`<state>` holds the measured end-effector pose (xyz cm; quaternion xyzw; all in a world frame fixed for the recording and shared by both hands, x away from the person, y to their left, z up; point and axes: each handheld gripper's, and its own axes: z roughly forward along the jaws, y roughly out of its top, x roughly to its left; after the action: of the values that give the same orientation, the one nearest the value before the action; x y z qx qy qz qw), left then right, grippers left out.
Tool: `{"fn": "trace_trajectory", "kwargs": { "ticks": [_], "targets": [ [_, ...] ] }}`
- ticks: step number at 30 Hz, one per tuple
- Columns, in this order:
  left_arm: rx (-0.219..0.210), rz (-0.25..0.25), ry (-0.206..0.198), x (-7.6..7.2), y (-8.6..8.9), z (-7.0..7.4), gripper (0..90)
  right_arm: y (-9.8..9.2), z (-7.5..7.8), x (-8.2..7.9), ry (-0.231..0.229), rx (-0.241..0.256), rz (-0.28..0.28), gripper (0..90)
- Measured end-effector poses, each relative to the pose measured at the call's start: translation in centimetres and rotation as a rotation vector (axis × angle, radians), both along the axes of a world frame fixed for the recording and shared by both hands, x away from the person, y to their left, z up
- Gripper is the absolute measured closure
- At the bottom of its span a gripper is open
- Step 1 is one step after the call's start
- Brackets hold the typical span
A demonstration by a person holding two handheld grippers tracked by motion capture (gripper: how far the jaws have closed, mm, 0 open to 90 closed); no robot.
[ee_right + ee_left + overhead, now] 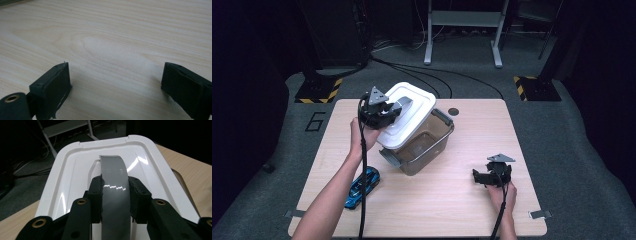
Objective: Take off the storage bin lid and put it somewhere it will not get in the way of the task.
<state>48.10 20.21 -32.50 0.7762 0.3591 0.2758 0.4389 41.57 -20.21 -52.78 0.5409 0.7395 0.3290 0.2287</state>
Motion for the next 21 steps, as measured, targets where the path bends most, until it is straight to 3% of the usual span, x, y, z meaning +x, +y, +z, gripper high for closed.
{"fn": "trace_trajectory", "kwargs": {
  "ticks": [14,21],
  "targets": [
    [-0.005,0.115,-0.008,0.8,3.3,0.0,66.7,0.0,0.0,0.0,-0.001,0.000,-0.003,7.7],
    [-0.022,0.217,-0.002,1.2,5.8,-0.4,66.7,0.0,0.0,0.0,0.000,-0.003,0.001,7.7]
  ]
}}
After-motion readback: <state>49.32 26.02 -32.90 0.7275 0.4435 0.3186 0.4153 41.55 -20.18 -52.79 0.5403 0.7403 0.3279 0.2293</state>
